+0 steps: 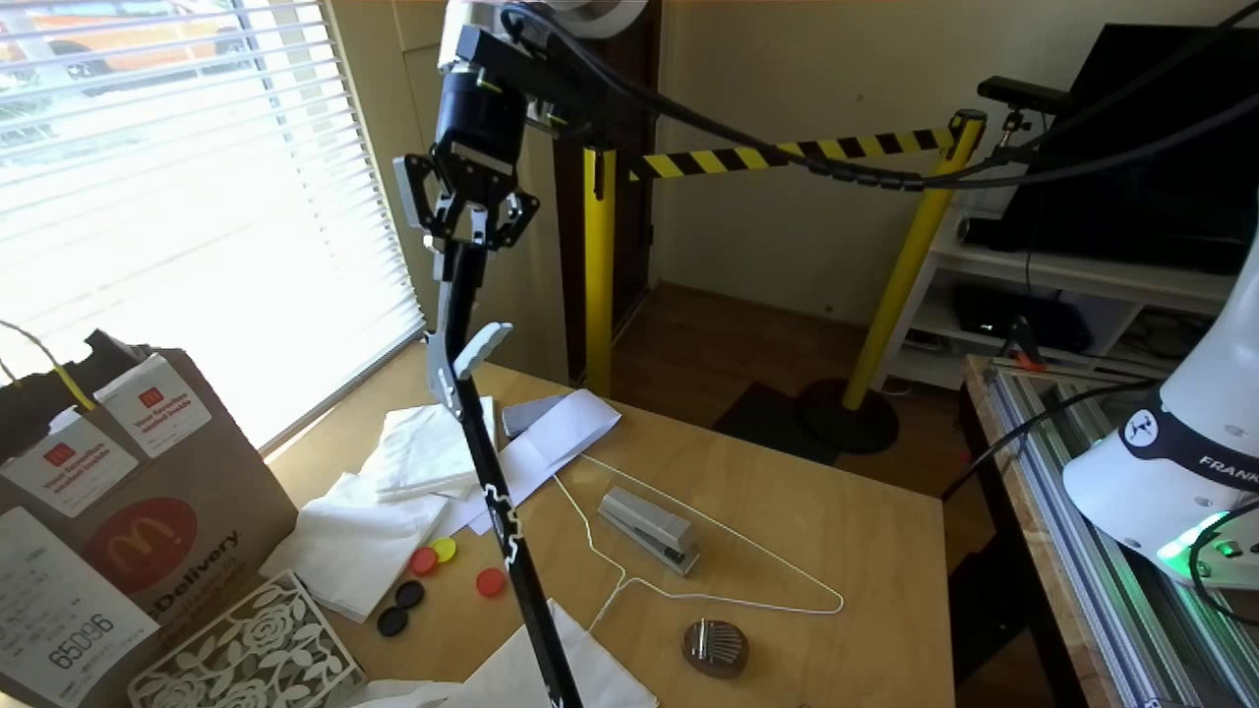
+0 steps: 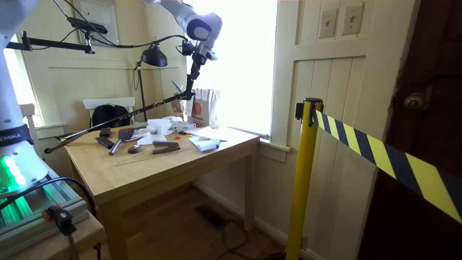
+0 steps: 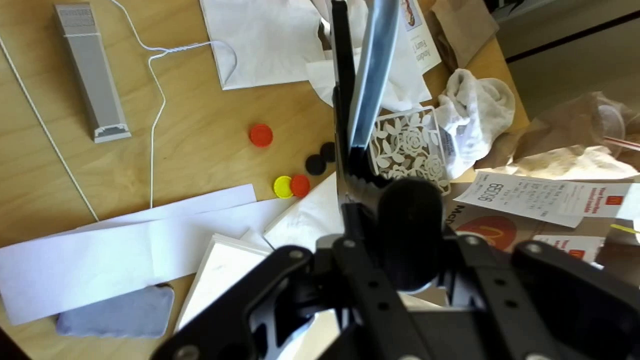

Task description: Pick up the black object from the table and put it on the floor

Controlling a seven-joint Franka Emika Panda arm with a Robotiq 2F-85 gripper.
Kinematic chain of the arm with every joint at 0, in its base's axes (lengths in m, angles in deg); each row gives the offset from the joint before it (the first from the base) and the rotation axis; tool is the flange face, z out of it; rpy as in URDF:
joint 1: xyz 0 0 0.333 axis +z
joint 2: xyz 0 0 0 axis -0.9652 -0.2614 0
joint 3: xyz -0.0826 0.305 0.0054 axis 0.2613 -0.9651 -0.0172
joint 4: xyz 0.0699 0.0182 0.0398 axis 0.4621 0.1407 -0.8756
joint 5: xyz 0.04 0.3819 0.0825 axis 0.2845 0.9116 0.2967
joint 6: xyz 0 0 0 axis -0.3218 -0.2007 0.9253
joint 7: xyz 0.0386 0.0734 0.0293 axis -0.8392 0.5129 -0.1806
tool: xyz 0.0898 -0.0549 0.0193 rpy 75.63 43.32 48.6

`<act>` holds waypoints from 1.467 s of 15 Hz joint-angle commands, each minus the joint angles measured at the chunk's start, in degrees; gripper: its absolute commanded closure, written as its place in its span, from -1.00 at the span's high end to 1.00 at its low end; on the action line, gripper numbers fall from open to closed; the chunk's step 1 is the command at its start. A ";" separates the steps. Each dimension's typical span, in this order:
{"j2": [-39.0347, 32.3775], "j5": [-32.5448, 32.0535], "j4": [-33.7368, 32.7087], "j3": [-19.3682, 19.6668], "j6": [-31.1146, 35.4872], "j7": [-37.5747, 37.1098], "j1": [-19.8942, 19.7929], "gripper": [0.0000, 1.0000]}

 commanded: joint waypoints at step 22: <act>27.11 6.76 14.91 4.67 4.41 16.24 -0.59 -0.83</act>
